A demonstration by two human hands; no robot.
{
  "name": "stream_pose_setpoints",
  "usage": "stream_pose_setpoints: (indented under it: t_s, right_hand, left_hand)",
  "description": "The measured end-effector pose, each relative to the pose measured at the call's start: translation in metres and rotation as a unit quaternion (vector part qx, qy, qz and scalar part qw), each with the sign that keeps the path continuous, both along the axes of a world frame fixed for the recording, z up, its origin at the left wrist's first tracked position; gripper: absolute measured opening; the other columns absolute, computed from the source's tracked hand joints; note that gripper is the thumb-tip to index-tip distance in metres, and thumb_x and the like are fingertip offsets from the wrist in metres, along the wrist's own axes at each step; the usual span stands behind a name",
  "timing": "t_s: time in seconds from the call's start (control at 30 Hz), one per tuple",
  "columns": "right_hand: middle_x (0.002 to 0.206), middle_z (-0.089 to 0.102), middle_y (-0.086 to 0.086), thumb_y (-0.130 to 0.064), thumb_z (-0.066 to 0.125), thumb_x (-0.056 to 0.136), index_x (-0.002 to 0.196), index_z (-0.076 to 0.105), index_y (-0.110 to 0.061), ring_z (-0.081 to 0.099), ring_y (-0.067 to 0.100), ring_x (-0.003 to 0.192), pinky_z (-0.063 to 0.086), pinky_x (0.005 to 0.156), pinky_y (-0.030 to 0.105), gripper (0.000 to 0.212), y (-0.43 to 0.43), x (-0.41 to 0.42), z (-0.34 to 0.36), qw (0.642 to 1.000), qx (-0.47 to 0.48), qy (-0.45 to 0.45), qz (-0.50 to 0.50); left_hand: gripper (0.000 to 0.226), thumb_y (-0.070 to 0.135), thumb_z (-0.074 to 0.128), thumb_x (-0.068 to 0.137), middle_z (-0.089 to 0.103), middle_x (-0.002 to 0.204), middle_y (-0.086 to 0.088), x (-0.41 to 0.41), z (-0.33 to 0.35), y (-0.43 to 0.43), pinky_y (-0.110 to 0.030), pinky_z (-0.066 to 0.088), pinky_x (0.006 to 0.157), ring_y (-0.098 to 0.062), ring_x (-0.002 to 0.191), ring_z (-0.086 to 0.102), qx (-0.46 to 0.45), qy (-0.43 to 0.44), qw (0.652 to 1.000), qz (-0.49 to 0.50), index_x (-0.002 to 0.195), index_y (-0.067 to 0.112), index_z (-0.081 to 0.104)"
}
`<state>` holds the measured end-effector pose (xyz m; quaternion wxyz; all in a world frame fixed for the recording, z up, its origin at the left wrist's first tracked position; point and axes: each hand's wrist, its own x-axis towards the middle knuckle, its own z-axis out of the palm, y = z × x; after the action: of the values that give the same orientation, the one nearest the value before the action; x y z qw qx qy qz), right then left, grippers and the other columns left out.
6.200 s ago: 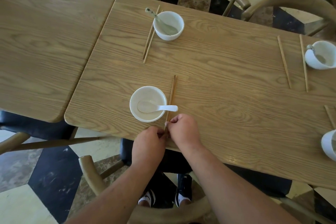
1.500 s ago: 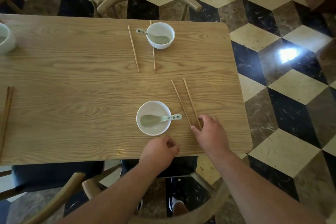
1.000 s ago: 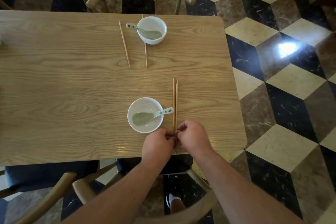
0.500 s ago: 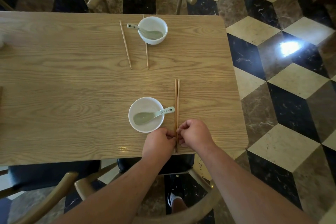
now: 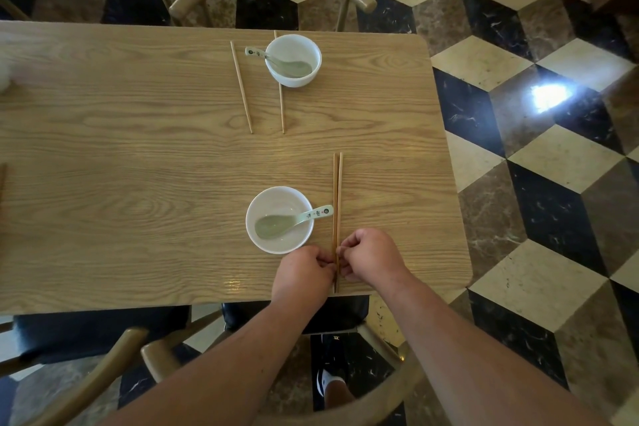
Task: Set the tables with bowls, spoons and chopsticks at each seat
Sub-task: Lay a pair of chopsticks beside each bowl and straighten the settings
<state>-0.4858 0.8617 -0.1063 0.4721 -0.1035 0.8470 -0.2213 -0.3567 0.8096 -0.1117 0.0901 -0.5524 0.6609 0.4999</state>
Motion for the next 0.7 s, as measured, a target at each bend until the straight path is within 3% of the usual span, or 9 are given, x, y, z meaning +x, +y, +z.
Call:
stream_pose_setpoints:
  t_s: [0.17,0.3,0.43,0.6,0.7]
  right_hand:
    - [0.072,0.078,0.007,-0.015,0.071,0.088,0.081,0.07,-0.018,0.079,0.03,0.07,0.068,0.068,0.047,0.008,-0.001,0.005,0.004,0.999,0.01,0.045,0.028]
    - [0.083,0.07,-0.005,-0.034,0.075,0.088,0.091,0.066,-0.021,0.068,0.02,0.079,0.049,0.062,0.032,0.016,0.001,0.008,0.011,0.978,0.032,0.162,0.126]
    - [0.098,0.071,0.001,-0.029,0.068,0.096,0.103,0.067,-0.018,0.068,0.027,0.093,0.053,0.074,0.036,0.013,0.002,-0.002,0.011,0.95,0.064,0.24,0.187]
    - [0.091,0.062,-0.002,-0.014,0.06,0.101,0.102,0.064,-0.018,0.061,0.022,0.079,0.046,0.064,0.034,0.006,0.027,-0.041,0.022,0.899,0.108,0.32,0.279]
    - [0.095,0.063,0.001,-0.008,0.055,0.101,0.103,0.061,-0.019,0.063,0.021,0.075,0.052,0.061,0.037,0.013,0.047,-0.063,0.029,0.86,0.091,0.349,0.361]
  left_hand:
    - [0.015,0.024,0.07,0.096,0.076,0.088,0.015,0.001,0.001,0.001,-0.034,0.062,0.077,-0.006,0.082,0.071,-0.006,0.005,1.0,-0.012,0.1,0.035,0.08]
    - [0.022,0.026,0.065,0.099,0.076,0.099,0.013,0.001,0.005,0.001,-0.035,0.06,0.085,-0.012,0.093,0.071,-0.025,-0.002,0.997,-0.079,0.111,0.037,0.08]
    - [0.02,0.03,0.066,0.1,0.073,0.101,0.013,0.0,0.007,-0.002,-0.032,0.056,0.084,-0.014,0.096,0.07,-0.034,-0.01,0.993,-0.11,0.115,0.035,0.078]
    - [0.038,0.032,0.059,0.104,0.059,0.135,0.006,-0.004,0.015,0.003,-0.034,0.056,0.09,-0.02,0.111,0.067,-0.145,-0.004,0.958,-0.248,0.142,0.028,0.057]
    - [0.054,0.031,0.058,0.104,0.043,0.148,0.002,-0.013,0.014,0.011,-0.037,0.059,0.089,-0.023,0.11,0.067,-0.201,0.018,0.932,-0.301,0.155,0.024,0.041]
